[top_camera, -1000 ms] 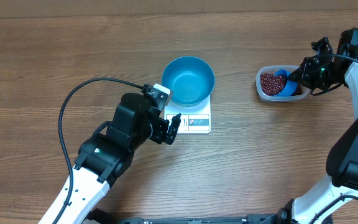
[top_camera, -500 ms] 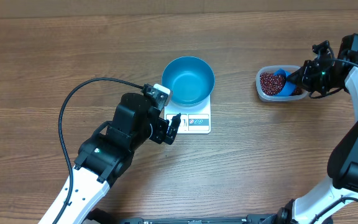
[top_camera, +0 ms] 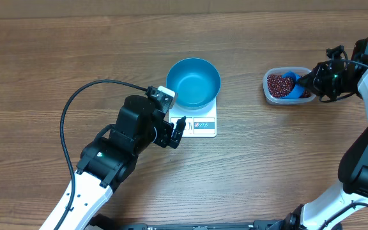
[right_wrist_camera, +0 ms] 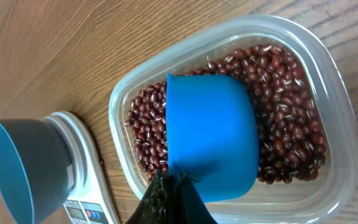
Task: Scoop item into bowl and weigh 150g on scale
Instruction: 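Drag the blue cup through the beans to fill it with the right gripper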
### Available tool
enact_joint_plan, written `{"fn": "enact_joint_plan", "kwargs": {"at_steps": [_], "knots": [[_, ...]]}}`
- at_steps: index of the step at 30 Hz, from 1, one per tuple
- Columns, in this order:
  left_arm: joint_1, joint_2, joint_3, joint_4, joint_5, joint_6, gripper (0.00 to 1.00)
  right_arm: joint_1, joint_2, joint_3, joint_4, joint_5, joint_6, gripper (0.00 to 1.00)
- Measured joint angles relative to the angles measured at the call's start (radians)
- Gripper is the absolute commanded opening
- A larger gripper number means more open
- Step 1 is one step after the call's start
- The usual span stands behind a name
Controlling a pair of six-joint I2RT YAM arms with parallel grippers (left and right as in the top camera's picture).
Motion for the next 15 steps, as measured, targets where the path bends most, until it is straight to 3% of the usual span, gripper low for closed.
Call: {"fn": "enact_joint_plan", "kwargs": {"at_steps": [15], "knots": [[0.000, 0.000, 0.000, 0.000, 0.000, 0.000, 1.00, -0.008, 0.001, -0.002, -0.010, -0.006, 0.101, 0.04]]}}
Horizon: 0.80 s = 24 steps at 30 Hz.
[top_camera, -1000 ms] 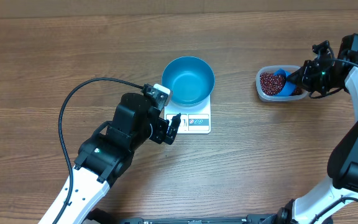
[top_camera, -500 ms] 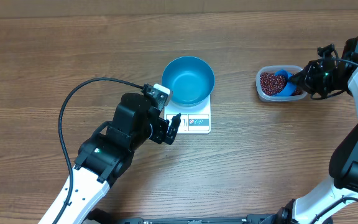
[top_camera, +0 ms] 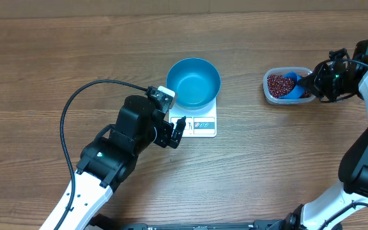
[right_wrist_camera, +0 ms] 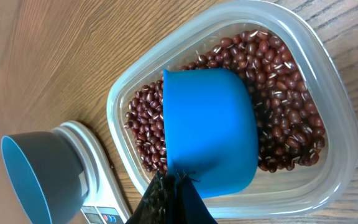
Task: Scoop item into bowl and weigh 150g on scale
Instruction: 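Drag the blue cup through the beans to fill it with the right gripper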
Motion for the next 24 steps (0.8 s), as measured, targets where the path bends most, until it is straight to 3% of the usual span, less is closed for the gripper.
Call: {"fn": "enact_joint_plan", "kwargs": {"at_steps": [24], "knots": [[0.000, 0.000, 0.000, 0.000, 0.000, 0.000, 1.00, -0.026, 0.009, -0.007, -0.014, -0.059, -0.019, 0.04]]}}
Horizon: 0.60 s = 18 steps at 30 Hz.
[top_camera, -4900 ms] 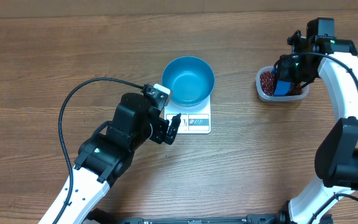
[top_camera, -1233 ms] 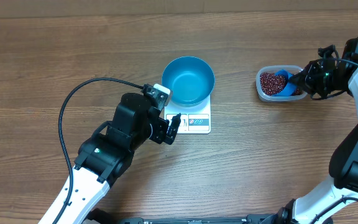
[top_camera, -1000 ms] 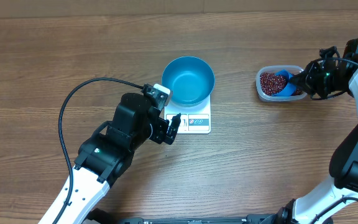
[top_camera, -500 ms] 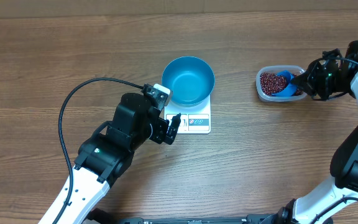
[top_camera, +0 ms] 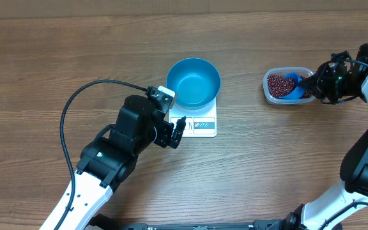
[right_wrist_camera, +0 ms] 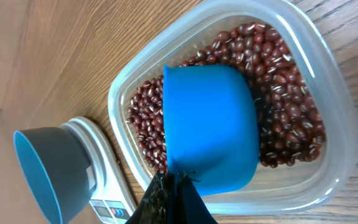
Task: Scoop item into bowl and weigh 150g on scale
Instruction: 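Drag the blue cup through the beans to fill it with the right gripper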
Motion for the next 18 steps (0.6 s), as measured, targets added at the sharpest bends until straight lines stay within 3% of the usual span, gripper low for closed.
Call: {"fn": "enact_joint_plan", "kwargs": {"at_steps": [18], "knots": [[0.000, 0.000, 0.000, 0.000, 0.000, 0.000, 0.99, -0.059, 0.017, -0.007, -0.011, -0.087, 0.001, 0.04]]}}
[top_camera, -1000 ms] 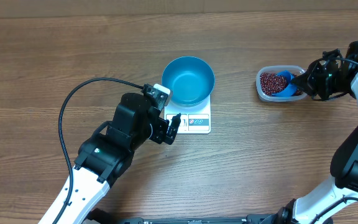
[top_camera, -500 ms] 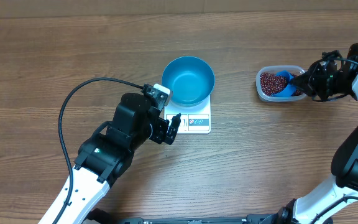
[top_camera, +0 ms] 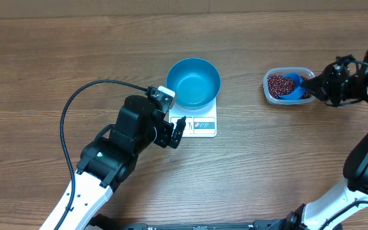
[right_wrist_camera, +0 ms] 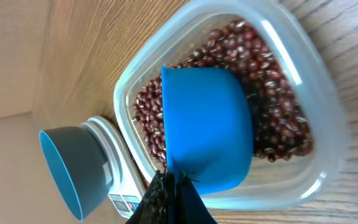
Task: Scoop item into bowl and weigh 150g on scale
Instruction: 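Drag the blue cup through the beans to fill it with the right gripper, then lift the filled blue cup and carry it over the teal bowl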
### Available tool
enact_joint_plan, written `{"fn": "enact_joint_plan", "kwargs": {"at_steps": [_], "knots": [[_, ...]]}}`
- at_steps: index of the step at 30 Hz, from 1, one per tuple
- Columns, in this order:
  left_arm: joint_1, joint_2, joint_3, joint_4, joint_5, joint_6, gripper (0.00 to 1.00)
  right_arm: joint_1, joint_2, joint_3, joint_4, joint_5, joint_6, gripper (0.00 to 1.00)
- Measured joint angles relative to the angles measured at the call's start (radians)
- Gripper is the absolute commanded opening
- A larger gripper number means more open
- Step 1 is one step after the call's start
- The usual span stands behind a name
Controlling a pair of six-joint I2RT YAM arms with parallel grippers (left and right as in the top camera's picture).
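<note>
A clear plastic tub [top_camera: 272, 94] [right_wrist_camera: 316, 180] of red beans [top_camera: 276, 85] [right_wrist_camera: 272, 99] sits at the right of the table. My right gripper [top_camera: 313, 84] [right_wrist_camera: 171, 186] is shut on the handle of a blue scoop [top_camera: 291, 85] [right_wrist_camera: 207, 127], whose cup lies bottom up in the beans. A blue bowl [top_camera: 193, 83] [right_wrist_camera: 70, 168] stands on a white scale [top_camera: 195, 122] [right_wrist_camera: 118, 180] at the centre. My left gripper [top_camera: 177, 132] is open beside the scale's front left corner, holding nothing.
The left arm's black cable [top_camera: 85, 96] loops over the wooden table [top_camera: 43, 57] at the left. The right arm [top_camera: 366, 153] reaches in from the right edge.
My right gripper has drawn back to the right a little, tilting the wrist view. The scoop is still in the beans. The left arm has not moved.
At each earlier moment my right gripper held the blue scoop bottom up in the tub of beans while shifting slightly rightward. The left gripper stayed open by the scale. The bowl on the scale has stayed empty throughout.
</note>
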Motion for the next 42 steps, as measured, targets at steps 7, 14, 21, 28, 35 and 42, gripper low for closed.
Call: {"fn": "enact_joint_plan", "kwargs": {"at_steps": [7, 14, 21, 28, 35, 42], "knots": [[0.000, 0.000, 0.000, 0.000, 0.000, 0.000, 1.00, -0.042, 0.000, -0.005, -0.002, -0.047, 0.000, 0.04], [0.000, 0.000, 0.000, 0.000, 0.000, 0.000, 1.00, -0.063, 0.001, -0.005, -0.009, -0.081, -0.011, 0.04], [0.000, 0.000, 0.000, 0.000, 0.000, 0.000, 1.00, -0.082, 0.000, -0.005, -0.035, -0.119, -0.061, 0.04], [0.000, 0.000, 0.000, 0.000, 0.000, 0.000, 1.00, -0.085, 0.000, -0.005, -0.057, -0.167, -0.147, 0.04], [0.000, 0.000, 0.000, 0.000, 0.000, 0.000, 0.99, -0.090, 0.000, -0.005, -0.071, -0.233, -0.196, 0.04], [0.000, 0.000, 0.000, 0.000, 0.000, 0.000, 1.00, -0.090, 0.001, -0.010, -0.086, -0.320, -0.213, 0.04]]}}
